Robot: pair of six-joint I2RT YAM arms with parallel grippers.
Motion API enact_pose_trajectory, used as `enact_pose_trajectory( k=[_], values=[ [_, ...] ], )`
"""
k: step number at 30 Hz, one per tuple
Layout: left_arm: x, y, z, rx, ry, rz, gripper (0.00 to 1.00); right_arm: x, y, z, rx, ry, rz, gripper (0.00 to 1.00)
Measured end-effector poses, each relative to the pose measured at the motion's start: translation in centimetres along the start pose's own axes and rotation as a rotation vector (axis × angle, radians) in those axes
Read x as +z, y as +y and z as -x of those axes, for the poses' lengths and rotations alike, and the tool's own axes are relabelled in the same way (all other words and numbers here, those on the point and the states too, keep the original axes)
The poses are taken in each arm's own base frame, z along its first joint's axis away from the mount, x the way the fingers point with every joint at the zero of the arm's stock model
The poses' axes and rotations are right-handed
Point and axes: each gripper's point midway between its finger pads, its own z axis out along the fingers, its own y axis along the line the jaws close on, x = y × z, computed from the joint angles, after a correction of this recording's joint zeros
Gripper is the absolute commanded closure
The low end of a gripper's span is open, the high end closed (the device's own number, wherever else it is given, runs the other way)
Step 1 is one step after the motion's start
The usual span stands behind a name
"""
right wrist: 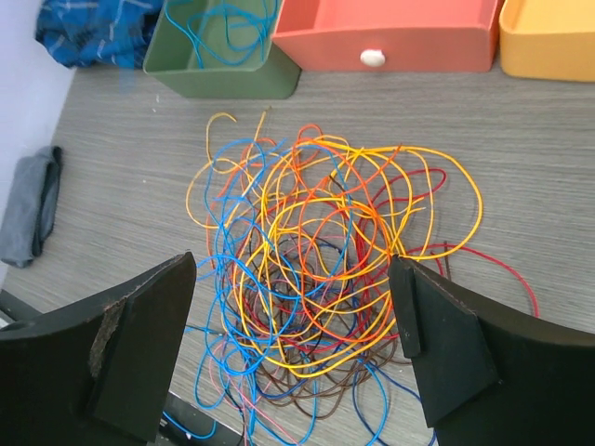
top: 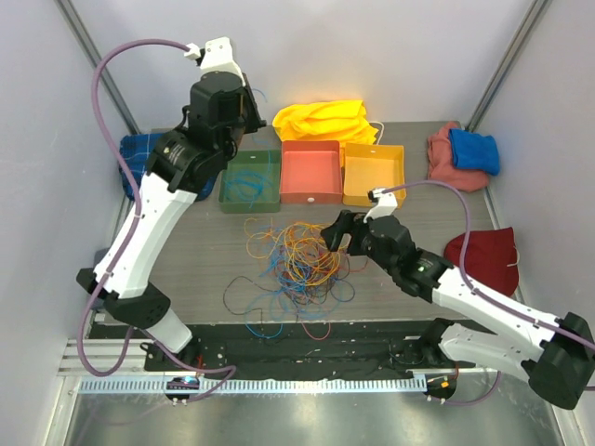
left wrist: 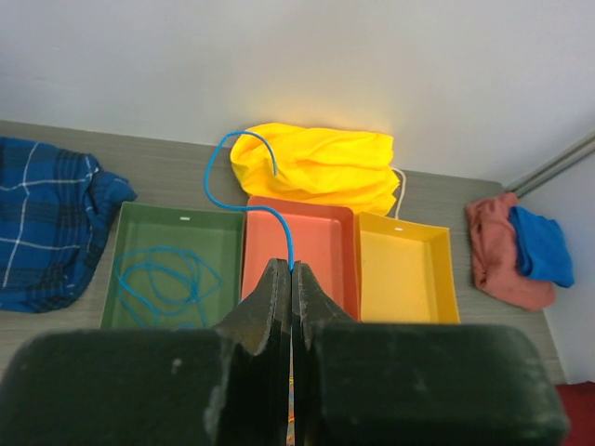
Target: Untangle the cables
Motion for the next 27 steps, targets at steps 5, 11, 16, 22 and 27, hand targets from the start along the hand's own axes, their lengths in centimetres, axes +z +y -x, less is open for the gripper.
enact_pose_trajectory(
  k=[5,11,16,22,27],
  values=[
    [2.3,1.6,-1.5,0.021,0.027,0.071,1.00,-1.6,-0.5,1.0,0.006,-0.049,0.002,0.06],
    [5.5,5.6,-2.8,0.015,0.044,0.183,1.00,-2.6,-2.4,0.1,-0.006,-0.055,-0.048,0.05],
    [8.0,8.2,-4.2,0.011,0.070,0.255,1.00,-3.1,-3.6,-0.3,-0.020,-0.062,-0.085,0.05],
    [10.0,9.4,-7.2,0.026,0.122,0.294,1.00,-3.2,-4.6,-0.4,-0.048,-0.062,-0.124,0.05],
    [11.8,10.6,-9.1,0.034,0.159,0.324,1.00,-3.1,-5.0,-0.6,-0.066,-0.059,-0.145,0.05]
  ],
)
